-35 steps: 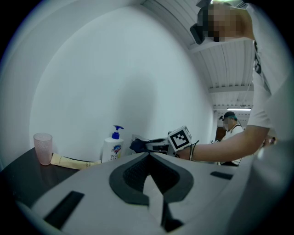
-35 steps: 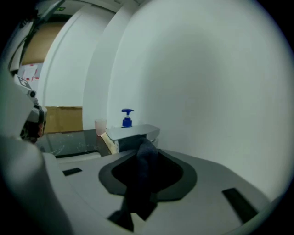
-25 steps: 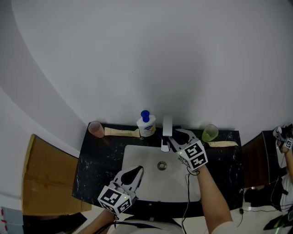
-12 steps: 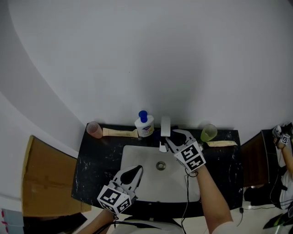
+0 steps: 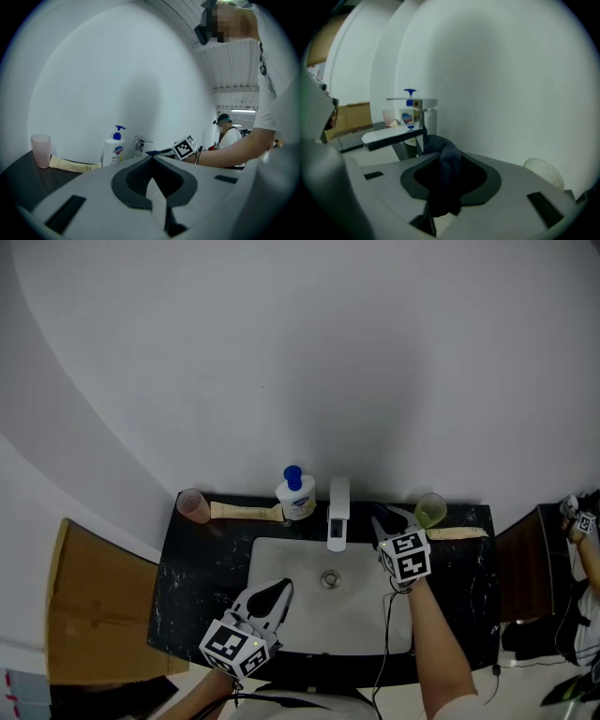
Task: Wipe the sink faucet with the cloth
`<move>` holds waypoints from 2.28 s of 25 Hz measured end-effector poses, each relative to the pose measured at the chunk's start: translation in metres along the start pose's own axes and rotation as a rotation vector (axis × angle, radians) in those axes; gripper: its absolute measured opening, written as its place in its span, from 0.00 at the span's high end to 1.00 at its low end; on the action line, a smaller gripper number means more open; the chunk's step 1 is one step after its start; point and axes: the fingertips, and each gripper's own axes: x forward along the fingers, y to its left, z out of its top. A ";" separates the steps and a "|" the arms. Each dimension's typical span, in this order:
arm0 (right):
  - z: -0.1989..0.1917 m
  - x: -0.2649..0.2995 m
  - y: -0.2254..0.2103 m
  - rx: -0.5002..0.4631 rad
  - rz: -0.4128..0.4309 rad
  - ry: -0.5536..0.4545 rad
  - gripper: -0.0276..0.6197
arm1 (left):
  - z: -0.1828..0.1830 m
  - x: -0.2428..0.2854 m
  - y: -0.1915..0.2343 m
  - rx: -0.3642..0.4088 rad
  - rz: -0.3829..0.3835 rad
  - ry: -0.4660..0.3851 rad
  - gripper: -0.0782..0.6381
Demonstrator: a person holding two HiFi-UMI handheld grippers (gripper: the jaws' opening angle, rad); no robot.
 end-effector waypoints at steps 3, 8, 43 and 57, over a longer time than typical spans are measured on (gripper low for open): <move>-0.029 0.012 -0.005 0.051 -0.058 0.091 0.78 | 0.001 0.001 -0.001 0.004 0.003 0.005 0.89; -0.039 0.038 0.006 0.171 -0.064 0.135 0.79 | 0.001 0.000 0.002 0.006 0.021 0.022 0.89; 0.012 0.049 0.034 0.736 0.434 -0.090 0.80 | 0.000 0.003 0.007 0.017 0.060 0.044 0.89; 0.060 0.018 0.027 0.800 0.509 -0.236 0.80 | 0.005 0.006 -0.002 0.015 0.055 0.041 0.89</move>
